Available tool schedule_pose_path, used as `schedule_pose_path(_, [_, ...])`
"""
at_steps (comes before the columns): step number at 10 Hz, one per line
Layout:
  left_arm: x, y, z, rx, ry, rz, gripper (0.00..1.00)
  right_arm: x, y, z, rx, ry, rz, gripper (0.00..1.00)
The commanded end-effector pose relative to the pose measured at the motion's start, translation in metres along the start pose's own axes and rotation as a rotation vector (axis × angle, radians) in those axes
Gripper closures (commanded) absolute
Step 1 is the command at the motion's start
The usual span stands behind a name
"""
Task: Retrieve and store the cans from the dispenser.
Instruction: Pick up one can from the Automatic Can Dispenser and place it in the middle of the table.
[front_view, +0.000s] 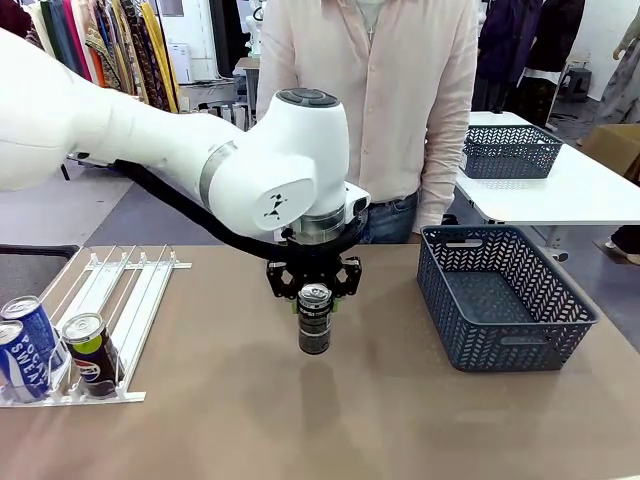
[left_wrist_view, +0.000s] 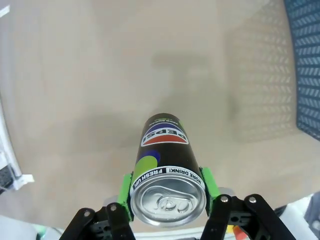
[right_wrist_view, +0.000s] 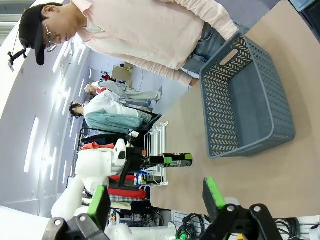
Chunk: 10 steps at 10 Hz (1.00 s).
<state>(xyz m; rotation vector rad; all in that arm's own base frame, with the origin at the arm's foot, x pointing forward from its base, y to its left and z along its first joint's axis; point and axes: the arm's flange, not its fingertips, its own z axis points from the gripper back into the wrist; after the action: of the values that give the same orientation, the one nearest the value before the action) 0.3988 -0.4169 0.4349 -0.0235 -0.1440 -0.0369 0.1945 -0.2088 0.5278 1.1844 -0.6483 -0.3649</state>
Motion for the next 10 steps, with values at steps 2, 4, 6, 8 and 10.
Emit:
schedule_pose_path(2, [-0.006, -0.001, -0.001, -0.023, -0.024, -0.007, 1.00, 0.003, 0.002, 0.000, 0.031, -0.009, 0.025, 0.00])
schedule_pose_path(4, [-0.006, -0.001, -0.001, -0.023, -0.024, -0.007, 1.00, 0.003, 0.002, 0.000, 0.031, -0.009, 0.025, 0.00])
schedule_pose_path(6, [-0.002, 0.003, -0.009, -0.021, 0.005, -0.008, 1.00, 0.003, 0.002, 0.000, 0.031, -0.009, 0.025, 0.00])
schedule_pose_path(8, [0.000, 0.010, -0.020, -0.046, 0.026, 0.016, 1.00, 0.003, 0.002, 0.000, 0.031, -0.009, 0.025, 0.00])
schedule_pose_path(10, [0.001, 0.019, -0.026, -0.053, 0.045, 0.028, 1.00, 0.003, 0.002, 0.000, 0.031, -0.009, 0.025, 0.00])
